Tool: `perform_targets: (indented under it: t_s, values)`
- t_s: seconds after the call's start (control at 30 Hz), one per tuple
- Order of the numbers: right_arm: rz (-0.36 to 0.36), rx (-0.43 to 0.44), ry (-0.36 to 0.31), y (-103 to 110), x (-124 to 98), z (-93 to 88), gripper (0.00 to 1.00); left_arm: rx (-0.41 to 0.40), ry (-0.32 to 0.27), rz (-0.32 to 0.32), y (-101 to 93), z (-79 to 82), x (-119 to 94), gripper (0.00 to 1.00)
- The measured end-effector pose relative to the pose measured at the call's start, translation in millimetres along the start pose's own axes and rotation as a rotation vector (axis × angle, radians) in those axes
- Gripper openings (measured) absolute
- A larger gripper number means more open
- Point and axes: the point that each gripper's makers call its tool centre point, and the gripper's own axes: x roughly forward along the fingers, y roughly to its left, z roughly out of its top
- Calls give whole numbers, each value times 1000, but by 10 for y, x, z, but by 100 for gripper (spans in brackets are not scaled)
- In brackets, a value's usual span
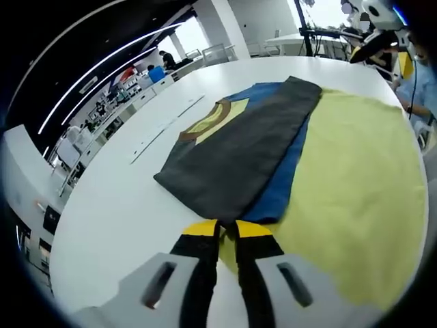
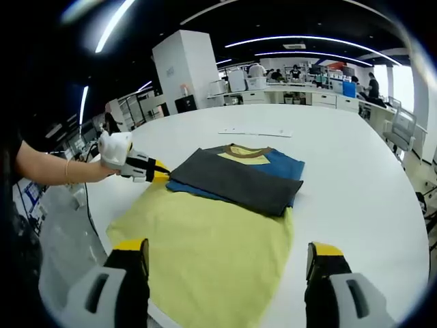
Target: Fold the garment on the visible template until the final outline fits inside the template.
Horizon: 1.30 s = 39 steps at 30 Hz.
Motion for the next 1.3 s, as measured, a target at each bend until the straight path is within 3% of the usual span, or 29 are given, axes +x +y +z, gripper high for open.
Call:
perform_targets:
  t_s: [0.3, 0.53, 0.7, 1.1, 1.17, 1.3]
  values:
    - [-7, 23, -7, -20, -9, -9, 96, -17, 29, 7, -4, -50, 52, 1]
    - [-9, 26, -1, -26, -6, -27, 96, -69, 15, -2, 18, -34, 25, 0]
    - [-2, 26, -6, -3, 0, -4, 96, -118, -30, 3, 76, 7, -63, 0]
    - [0, 26, 4, 22, 8, -15, 96, -182, -57, 11, 155, -53, -97, 0]
    - [-1, 28, 5, 18, 4, -19, 96, -234, -73, 1, 163, -67, -101, 0]
    - [-2, 34, 3, 16, -2, -22, 96, -249, -62, -2, 180, -124, -94, 0]
